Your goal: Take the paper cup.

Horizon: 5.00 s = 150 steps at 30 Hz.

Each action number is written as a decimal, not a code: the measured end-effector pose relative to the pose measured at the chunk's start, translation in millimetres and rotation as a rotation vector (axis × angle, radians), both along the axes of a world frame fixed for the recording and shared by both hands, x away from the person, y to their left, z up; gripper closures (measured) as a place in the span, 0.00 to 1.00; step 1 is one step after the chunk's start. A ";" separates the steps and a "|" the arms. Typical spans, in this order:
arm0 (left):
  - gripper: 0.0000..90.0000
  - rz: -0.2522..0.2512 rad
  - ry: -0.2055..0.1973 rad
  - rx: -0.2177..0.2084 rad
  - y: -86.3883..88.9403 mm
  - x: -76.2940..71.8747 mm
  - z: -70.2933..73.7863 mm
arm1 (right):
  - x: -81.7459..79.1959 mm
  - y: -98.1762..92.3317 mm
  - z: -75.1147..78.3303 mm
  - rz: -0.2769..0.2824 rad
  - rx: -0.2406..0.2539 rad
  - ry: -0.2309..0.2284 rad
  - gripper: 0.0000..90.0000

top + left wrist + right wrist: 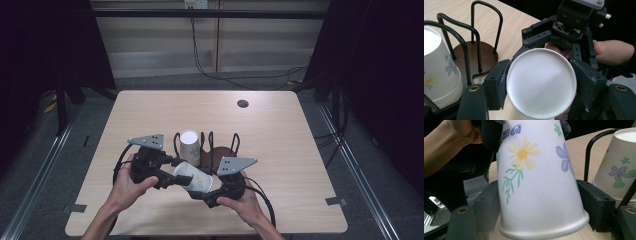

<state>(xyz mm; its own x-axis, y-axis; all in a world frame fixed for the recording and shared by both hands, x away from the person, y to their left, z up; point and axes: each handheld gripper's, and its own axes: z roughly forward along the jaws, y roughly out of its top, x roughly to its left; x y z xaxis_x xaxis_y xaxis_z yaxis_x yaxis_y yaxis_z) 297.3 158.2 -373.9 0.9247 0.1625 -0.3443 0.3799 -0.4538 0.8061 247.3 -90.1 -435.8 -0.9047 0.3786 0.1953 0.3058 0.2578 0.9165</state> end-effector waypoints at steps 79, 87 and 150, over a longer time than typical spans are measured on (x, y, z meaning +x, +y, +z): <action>0.26 -0.040 -0.179 0.216 -15.6 -11.7 -23.1 | 12.6 -39.1 16.8 0.058 -0.415 0.178 0.30; 0.23 -0.074 -0.175 0.283 -25.1 -14.3 -29.9 | 8.3 -31.6 16.1 0.096 -0.506 0.159 0.30; 0.36 -0.257 -0.097 0.382 -52.7 -26.8 -49.9 | -1.0 7.5 2.1 0.242 -0.590 0.167 0.31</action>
